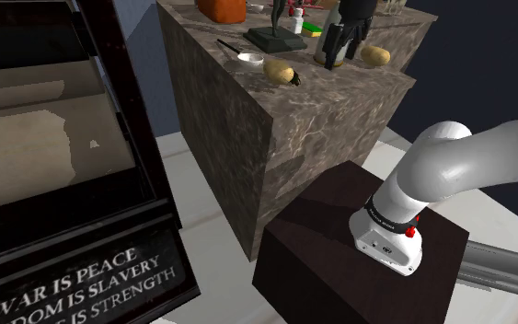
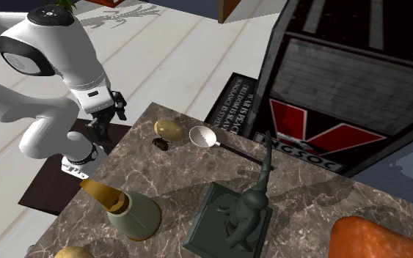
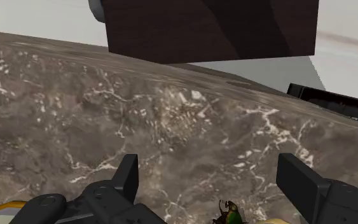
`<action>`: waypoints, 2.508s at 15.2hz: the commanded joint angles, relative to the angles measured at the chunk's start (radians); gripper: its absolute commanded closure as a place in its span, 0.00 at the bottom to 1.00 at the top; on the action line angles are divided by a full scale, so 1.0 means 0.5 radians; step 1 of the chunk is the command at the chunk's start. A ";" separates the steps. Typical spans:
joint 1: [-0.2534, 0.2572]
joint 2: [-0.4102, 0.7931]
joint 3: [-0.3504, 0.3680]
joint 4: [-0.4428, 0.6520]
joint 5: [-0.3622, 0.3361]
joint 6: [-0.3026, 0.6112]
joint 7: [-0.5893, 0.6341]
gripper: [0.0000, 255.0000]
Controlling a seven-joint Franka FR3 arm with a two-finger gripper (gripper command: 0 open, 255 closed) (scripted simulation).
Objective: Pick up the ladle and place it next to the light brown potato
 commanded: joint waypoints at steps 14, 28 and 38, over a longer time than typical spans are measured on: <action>0.002 0.948 0.017 0.564 0.163 0.485 0.227 0.00; -0.015 2.014 -0.001 1.692 0.330 0.546 0.385 0.00; -0.013 2.134 0.002 1.652 0.346 0.716 0.393 0.00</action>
